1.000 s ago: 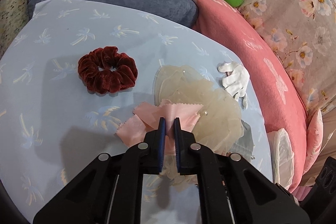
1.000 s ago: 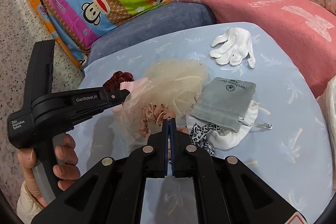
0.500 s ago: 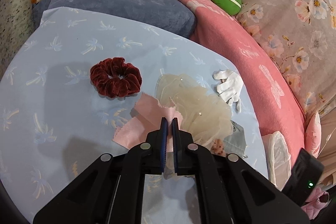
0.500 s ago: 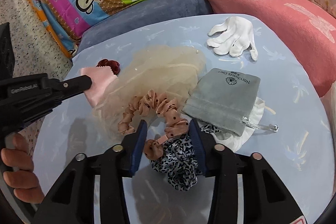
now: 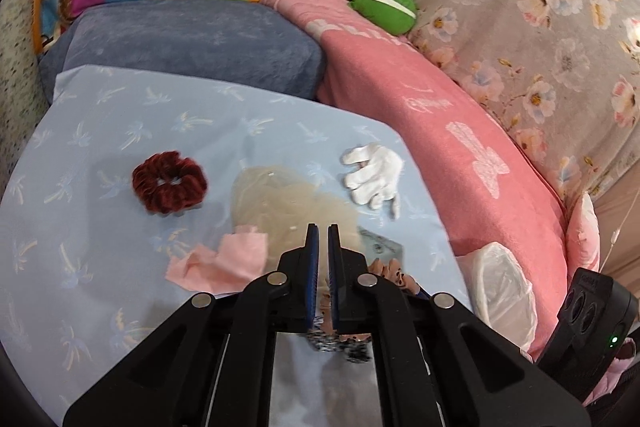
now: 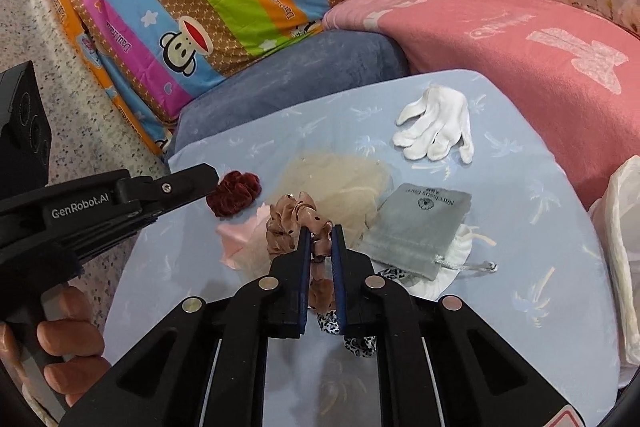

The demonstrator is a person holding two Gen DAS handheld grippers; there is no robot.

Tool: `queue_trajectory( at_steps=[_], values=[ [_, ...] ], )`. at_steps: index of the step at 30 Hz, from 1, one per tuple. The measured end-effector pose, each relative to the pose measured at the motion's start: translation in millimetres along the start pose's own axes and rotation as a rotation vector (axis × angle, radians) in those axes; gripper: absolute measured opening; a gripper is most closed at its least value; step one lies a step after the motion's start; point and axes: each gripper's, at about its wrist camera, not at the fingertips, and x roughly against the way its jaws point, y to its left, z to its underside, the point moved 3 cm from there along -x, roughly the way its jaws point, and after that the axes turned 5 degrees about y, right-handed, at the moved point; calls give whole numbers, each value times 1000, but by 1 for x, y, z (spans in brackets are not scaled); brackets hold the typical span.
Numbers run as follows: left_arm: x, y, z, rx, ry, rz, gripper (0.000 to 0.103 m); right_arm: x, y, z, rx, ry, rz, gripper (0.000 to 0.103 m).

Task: Collect trash

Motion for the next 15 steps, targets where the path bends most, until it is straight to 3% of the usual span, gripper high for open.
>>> queue_trajectory(
  at_steps=[9,13,15],
  values=[
    [12,-58,-5,-97,-35,47,5,55,-35,-15,-61,-100,17,10],
    [4,-51,3,-57,-24,16,5,62,-46,-14,-76,-99,25,10],
    [-3,-35,9,-20,1,-25,16,63,-48,-10,-76,-96,24,10]
  ],
)
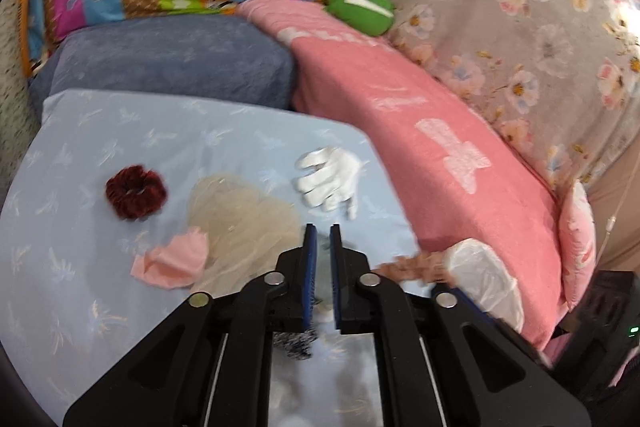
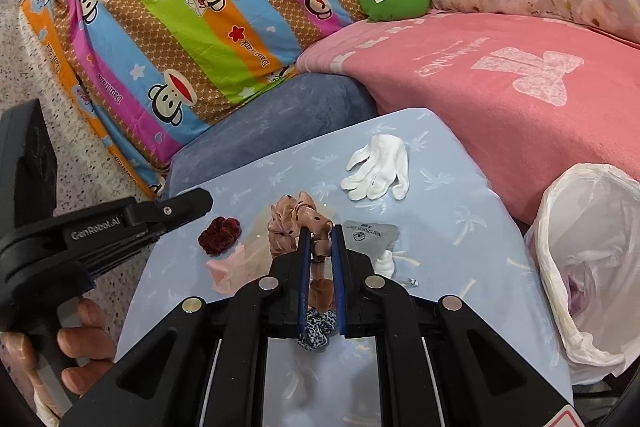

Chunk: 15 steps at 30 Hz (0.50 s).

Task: Collect trash

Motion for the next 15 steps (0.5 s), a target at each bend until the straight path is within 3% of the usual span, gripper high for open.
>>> queue_trajectory(
  at_steps=[2,3,9,15],
  values=[
    [-2,17,7,41,10,-35,60,-1,0,2,1,6,-6,10],
    [-3,31,10,68,1,-70,66,-3,1,3,3,10,-10,10],
    [-16,102,24,160,41,-187,67,-17,9,8,3,31,-39,10],
    [-37,131,27,226,89,-154,67,-41,28,12,26,66,-55,10]
  ],
)
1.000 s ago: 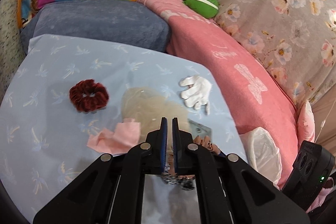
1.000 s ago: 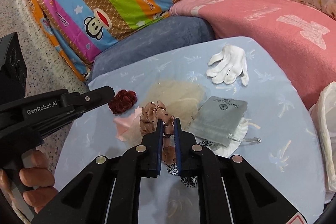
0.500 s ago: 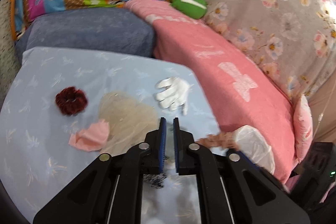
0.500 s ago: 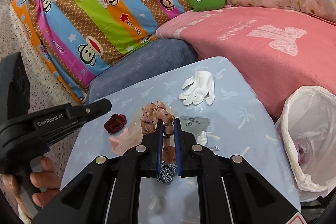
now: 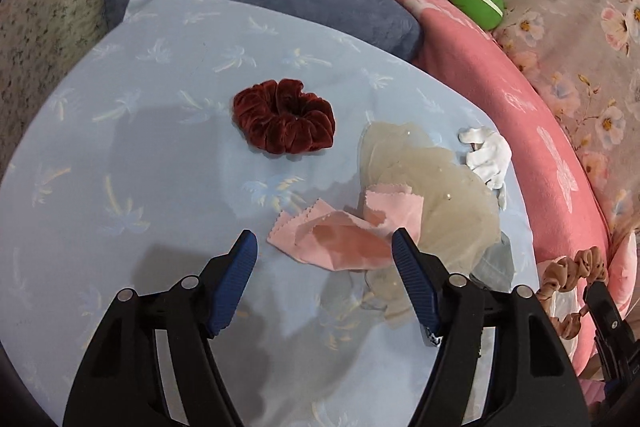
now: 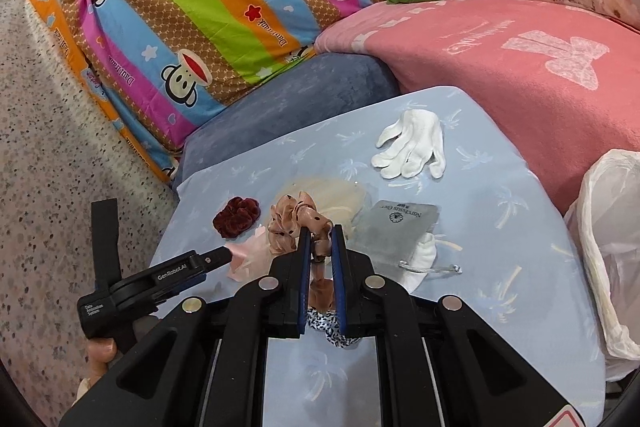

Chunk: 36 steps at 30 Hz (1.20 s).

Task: Collect trash

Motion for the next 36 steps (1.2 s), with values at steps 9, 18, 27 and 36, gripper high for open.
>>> queue_trajectory(
  at_steps=[9,18,27,36],
  values=[
    [-33,-14,2,-9,81,85,54,-20,5,2,5,27,10,10],
    [-29,-15,9,-18,105,103,5,-19,5,6,3,30,9,10],
    [32,-30,5,-48,-24,115,5,11,4,4,-4,-25,-13,10],
    [83,-79,1,-128,-125,174,5,48,-10,3,-28,-87,-20,10]
  ],
)
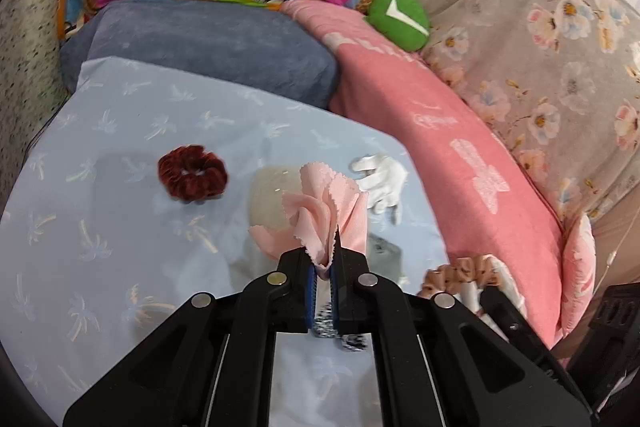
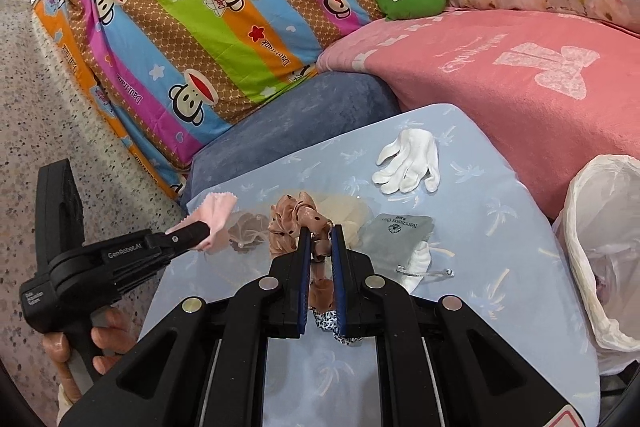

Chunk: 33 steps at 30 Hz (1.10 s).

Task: Collect trash
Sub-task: 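Carry the pink cloth and scrunchie in both tools over the white bin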

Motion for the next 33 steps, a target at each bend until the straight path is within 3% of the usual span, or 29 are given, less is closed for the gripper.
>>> queue_trajectory(
  at_steps=[8,21,33],
  values=[
    [8,-49,4,-77,0,102,6,24,-17,-4,-32,-39,4,10],
    [-12,-122,29,-235,56,178,6,59,-56,-4,-86,-98,55,10],
    [-45,-189,56,-360,140,225,6,99,-117,-3,-178,-161,160,10]
  ],
)
